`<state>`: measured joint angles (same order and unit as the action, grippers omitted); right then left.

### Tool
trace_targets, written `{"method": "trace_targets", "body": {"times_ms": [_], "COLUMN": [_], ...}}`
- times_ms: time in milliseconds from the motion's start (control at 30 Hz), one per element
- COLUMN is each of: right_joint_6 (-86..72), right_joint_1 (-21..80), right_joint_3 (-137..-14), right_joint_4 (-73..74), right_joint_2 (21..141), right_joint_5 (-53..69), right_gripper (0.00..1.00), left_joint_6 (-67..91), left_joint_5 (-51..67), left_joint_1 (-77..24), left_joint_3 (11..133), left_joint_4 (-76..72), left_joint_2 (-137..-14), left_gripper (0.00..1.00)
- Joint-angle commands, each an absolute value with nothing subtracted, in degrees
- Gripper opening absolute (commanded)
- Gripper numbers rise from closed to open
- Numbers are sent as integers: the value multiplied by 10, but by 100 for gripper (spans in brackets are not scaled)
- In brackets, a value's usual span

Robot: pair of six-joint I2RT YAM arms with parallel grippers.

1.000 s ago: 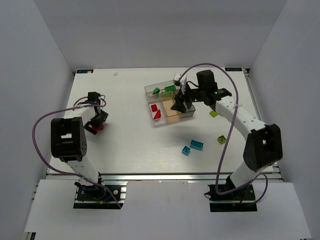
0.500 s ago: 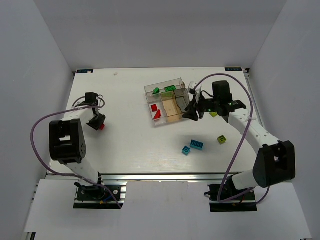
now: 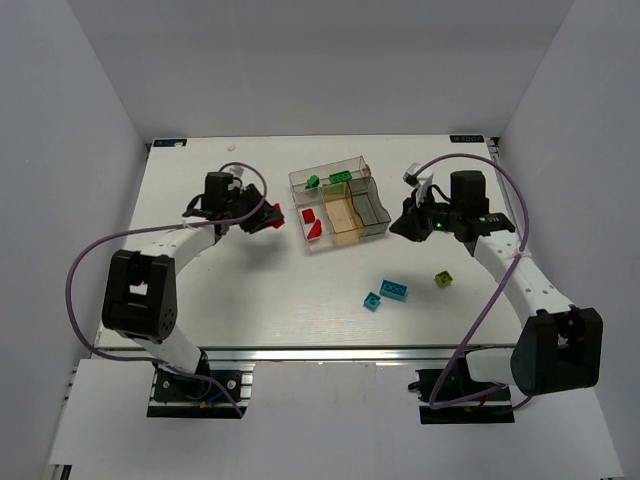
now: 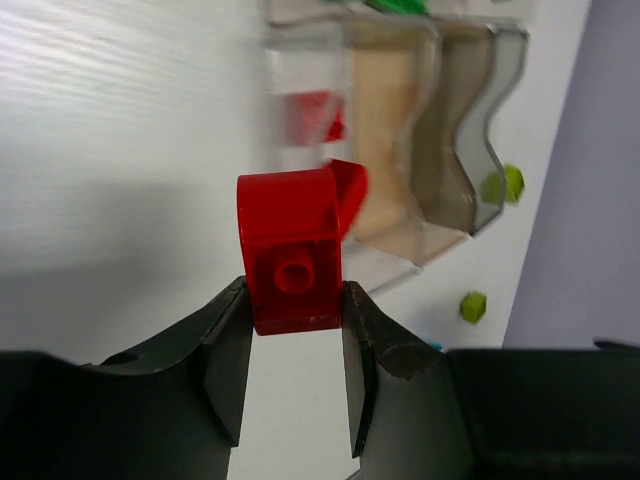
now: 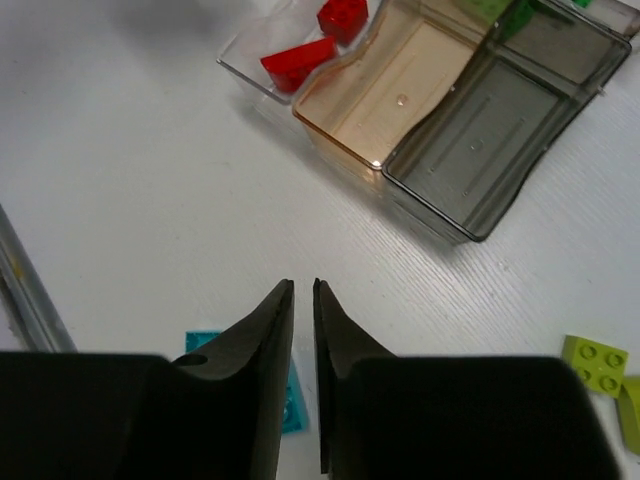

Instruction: Sort the legos into containers by color

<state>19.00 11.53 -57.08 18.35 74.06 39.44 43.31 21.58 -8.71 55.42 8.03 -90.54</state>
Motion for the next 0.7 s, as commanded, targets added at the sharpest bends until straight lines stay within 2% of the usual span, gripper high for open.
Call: {"method": "trace_targets", "body": {"times_ms": [0, 33, 200, 233, 300, 367, 400, 433, 533, 667], "right_joint_6": [186, 189, 204, 208, 214, 228, 233, 242, 307, 429], "right_joint_1": [102, 97, 84, 82, 78, 75, 74, 73, 75, 79], "right_joint_3": [-556, -546, -529, -527, -525, -524, -524, -525, -532, -524], "right_joint_4": [203, 201, 205, 210, 216, 229, 235, 243, 294, 372], "right_joint_2": [725, 721, 709, 708, 712, 718, 721, 730, 754, 786], "right_joint_5": [367, 367, 359, 356, 347, 338, 331, 329, 337, 346], "right_gripper": [20, 28, 40, 44, 50, 61, 66, 71, 76, 84], "left_joint_6": [400, 396, 381, 381, 379, 375, 374, 373, 366, 360], "left_joint_5": [286, 279, 223, 212, 182, 168, 158, 155, 148, 145], "left_joint_1": [-143, -153, -198, -203, -211, -217, -224, -224, -229, -229], "left_joint_3": [610, 639, 704, 723, 743, 765, 770, 773, 794, 816], "left_joint_4": [43, 53, 98, 107, 134, 161, 166, 170, 185, 197], "left_joint_2": [-932, -953, -1007, -1015, -1036, -1048, -1057, -1059, -1065, -1062], "left_gripper": [0, 0, 5, 9, 24, 40, 57, 64, 73, 75]}}
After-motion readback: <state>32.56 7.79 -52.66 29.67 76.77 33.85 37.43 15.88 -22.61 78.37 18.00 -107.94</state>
